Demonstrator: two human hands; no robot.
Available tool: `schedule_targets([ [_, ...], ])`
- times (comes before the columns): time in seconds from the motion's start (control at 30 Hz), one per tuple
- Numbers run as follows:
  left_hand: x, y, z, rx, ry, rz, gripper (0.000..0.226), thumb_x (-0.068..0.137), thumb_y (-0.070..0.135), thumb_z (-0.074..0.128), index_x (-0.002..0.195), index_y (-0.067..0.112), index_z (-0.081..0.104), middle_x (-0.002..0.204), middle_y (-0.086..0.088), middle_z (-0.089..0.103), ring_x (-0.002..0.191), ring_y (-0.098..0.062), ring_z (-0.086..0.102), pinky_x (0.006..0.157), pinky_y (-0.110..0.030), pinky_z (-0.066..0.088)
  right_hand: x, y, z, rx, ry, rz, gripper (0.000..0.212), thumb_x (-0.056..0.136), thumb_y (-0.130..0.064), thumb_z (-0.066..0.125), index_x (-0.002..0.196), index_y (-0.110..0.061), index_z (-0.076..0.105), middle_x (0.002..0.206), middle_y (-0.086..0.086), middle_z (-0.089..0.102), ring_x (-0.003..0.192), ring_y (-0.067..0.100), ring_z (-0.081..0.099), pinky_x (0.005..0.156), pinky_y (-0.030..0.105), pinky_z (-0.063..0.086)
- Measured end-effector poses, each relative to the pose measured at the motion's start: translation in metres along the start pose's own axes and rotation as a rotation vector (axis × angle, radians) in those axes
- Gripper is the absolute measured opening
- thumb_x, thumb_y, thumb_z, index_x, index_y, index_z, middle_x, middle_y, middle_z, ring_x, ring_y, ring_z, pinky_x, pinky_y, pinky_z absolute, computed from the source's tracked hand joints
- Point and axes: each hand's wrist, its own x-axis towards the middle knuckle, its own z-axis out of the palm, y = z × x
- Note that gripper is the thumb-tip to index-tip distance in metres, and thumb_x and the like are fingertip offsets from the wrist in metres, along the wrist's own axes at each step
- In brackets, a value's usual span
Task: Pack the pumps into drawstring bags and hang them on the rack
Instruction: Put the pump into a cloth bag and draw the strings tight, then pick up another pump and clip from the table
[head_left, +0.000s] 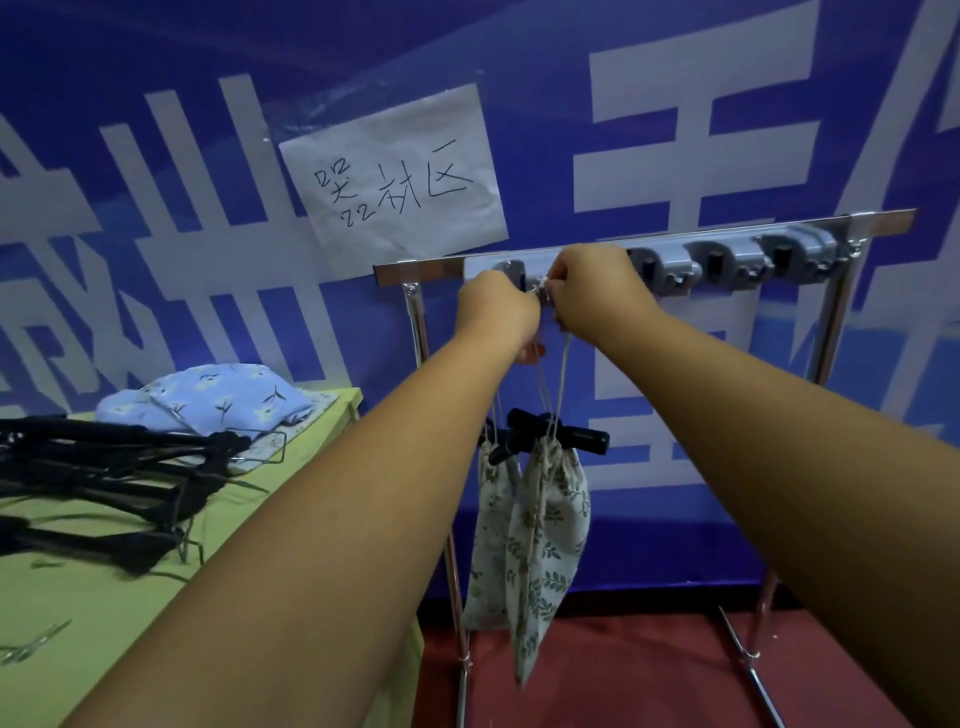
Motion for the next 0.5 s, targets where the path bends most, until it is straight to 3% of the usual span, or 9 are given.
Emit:
schedule_targets([
  [0.13, -0.011, -0.019, -0.002, -0.087, -0.177, -0.031, 0.026, 0.102, 0.018, 0.063, 0.078, 0.009, 0.069, 0.087, -0.025, 0.077, 0.075, -0.038, 0.079, 0.069, -0.054, 0.067, -0.01, 0.008, 0.018, 0.036, -0.045, 0.059, 0.028, 0.106, -0.007, 0.056, 0.083, -0.002, 0.072, 0.081, 0.021, 0.074, 0.079, 0.038, 0.075, 0.073, 0.053, 0.066],
  [0.2, -0.021, -0.027, -0.012, -0.121, -0.216, -0.042, 0.02, 0.104, 0.015, 0.059, 0.089, 0.011, 0.071, 0.091, -0.017, 0.078, 0.08, -0.032, 0.078, 0.083, -0.05, 0.066, -0.018, 0.009, 0.021, 0.053, -0.02, 0.071, 0.028, 0.104, -0.002, 0.055, 0.081, 0.0, 0.069, 0.076, 0.021, 0.069, 0.074, 0.038, 0.069, 0.07, 0.05, 0.063],
  [0.27, -0.029, -0.036, -0.025, -0.151, -0.238, -0.061, 0.017, 0.105, 0.015, 0.056, 0.102, 0.009, 0.072, 0.103, -0.015, 0.079, 0.087, -0.029, 0.079, 0.09, -0.045, 0.063, -0.028, 0.004, 0.02, 0.035, -0.019, 0.095, 0.017, 0.105, 0.0, 0.055, 0.094, -0.002, 0.068, 0.081, 0.019, 0.063, 0.072, 0.036, 0.059, 0.068, 0.047, 0.055],
  [0.33, -0.043, -0.049, -0.042, -0.191, -0.273, -0.093, 0.019, 0.106, 0.015, 0.058, 0.114, 0.005, 0.071, 0.107, -0.016, 0.078, 0.091, -0.031, 0.08, 0.089, -0.041, 0.064, -0.038, 0.0, 0.023, 0.011, -0.038, 0.128, 0.016, 0.106, -0.002, 0.054, 0.092, -0.006, 0.059, 0.074, 0.013, 0.051, 0.063, 0.028, 0.046, 0.057, 0.037, 0.043],
  [0.4, -0.057, -0.065, -0.06, -0.213, -0.305, -0.113, 0.021, 0.105, 0.016, 0.06, 0.117, 0.003, 0.071, 0.106, -0.017, 0.079, 0.088, -0.03, 0.08, 0.085, -0.041, 0.065, -0.052, -0.009, 0.027, 0.027, -0.041, 0.134, 0.026, 0.106, -0.004, 0.052, 0.08, -0.005, 0.053, 0.066, 0.008, 0.042, 0.056, 0.023, 0.036, 0.06, 0.035, 0.037],
  [0.5, -0.078, -0.091, -0.087, -0.249, -0.285, -0.148, 0.021, 0.103, 0.016, 0.061, 0.116, 0.004, 0.072, 0.105, -0.015, 0.079, 0.083, -0.027, 0.079, 0.084, -0.044, 0.065, -0.081, -0.035, 0.035, 0.127, -0.076, 0.102, 0.036, 0.108, -0.013, 0.051, 0.075, -0.002, 0.061, 0.064, 0.015, 0.052, 0.057, 0.029, 0.045, 0.062, 0.038, 0.041],
])
